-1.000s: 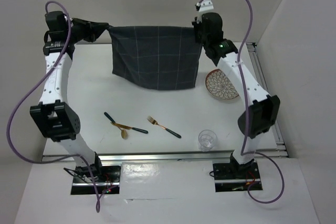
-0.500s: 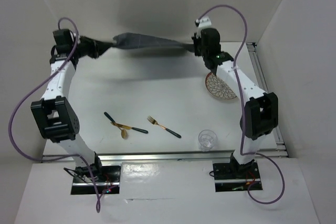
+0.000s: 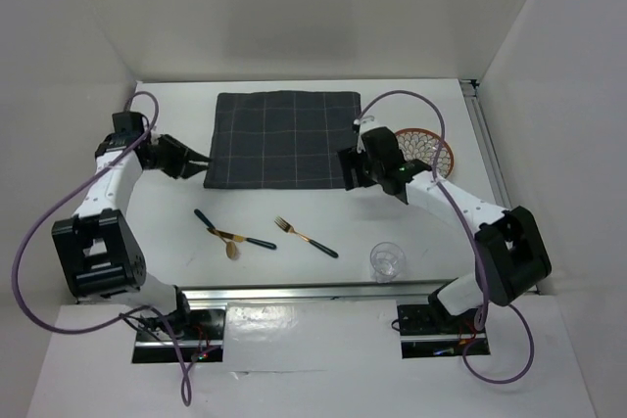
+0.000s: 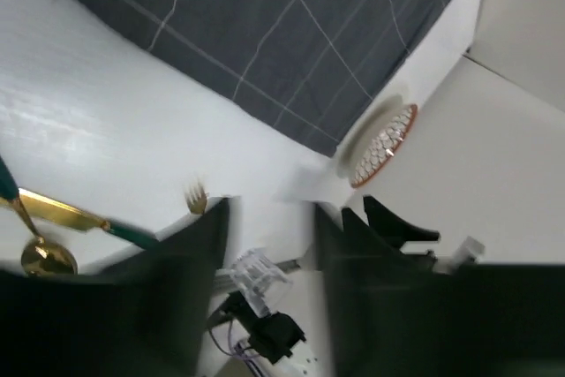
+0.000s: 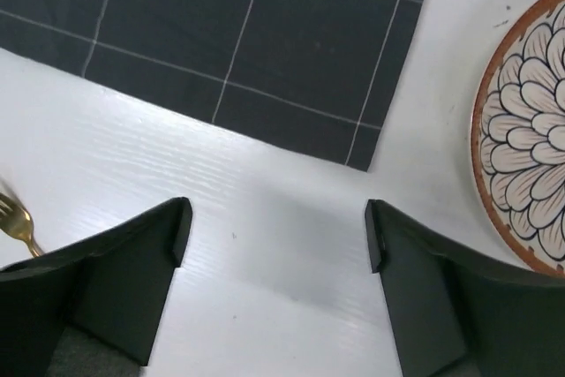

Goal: Set the dinner table for one person

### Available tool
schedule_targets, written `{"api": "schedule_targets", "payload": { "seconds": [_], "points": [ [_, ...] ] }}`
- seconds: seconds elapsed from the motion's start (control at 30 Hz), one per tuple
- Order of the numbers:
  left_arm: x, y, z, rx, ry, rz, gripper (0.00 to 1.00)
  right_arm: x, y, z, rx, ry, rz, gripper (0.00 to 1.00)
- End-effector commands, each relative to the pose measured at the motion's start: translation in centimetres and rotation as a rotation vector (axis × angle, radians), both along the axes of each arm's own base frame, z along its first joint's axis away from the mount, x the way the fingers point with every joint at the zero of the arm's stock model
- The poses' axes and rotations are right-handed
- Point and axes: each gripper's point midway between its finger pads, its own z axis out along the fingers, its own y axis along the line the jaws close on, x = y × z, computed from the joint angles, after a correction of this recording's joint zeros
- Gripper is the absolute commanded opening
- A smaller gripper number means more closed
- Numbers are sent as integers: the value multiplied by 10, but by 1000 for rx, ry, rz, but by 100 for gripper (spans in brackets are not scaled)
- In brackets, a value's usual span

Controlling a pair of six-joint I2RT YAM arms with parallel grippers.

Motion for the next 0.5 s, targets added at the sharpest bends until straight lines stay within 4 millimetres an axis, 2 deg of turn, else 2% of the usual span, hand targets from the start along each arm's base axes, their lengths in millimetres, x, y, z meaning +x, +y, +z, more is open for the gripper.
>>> {"api": "schedule_targets", "payload": {
  "seconds": [0.0,0.03,0.07,0.1,0.13,0.17,0.2,0.23,0.27,0.3,0.33,0.37,0.4,0.47],
  "points": [
    [30,-7,-12,136,-69,-141,23,18,15,41,119,-68,-36,82],
    [36,-9,-22,154,-38,-160,2,21,19,18,90,13,-39,54],
    [56,-4,-19,208,-50,-163,0,39,30,34,108,-5,-44,38],
    [66,-4,-28,242,-28,-181,0,48,34,28,101,21,-51,27],
    [73,-9,-61,283,52,-228,0,60,34,-2,56,87,-72,18],
    [79,-6,-69,327,81,-234,0,64,34,-11,38,124,-89,4],
    [93,1,-68,396,78,-228,0,85,40,4,60,99,-105,1],
    [97,2,-88,420,117,-241,0,92,42,-22,50,162,-123,0],
    [102,-1,-93,436,116,-259,0,99,40,-27,59,188,-138,0],
    [106,0,-98,441,116,-271,0,110,50,-20,85,174,-121,0],
    [112,-2,-99,457,118,-275,0,115,49,-38,99,216,-141,0],
    [110,-6,-115,451,152,-293,0,117,48,-44,118,245,-146,0],
    [112,-5,-120,457,160,-291,0,121,55,-43,148,252,-150,0],
    [110,-7,-132,462,184,-302,0,117,51,-63,153,303,-173,0]
  ]
}}
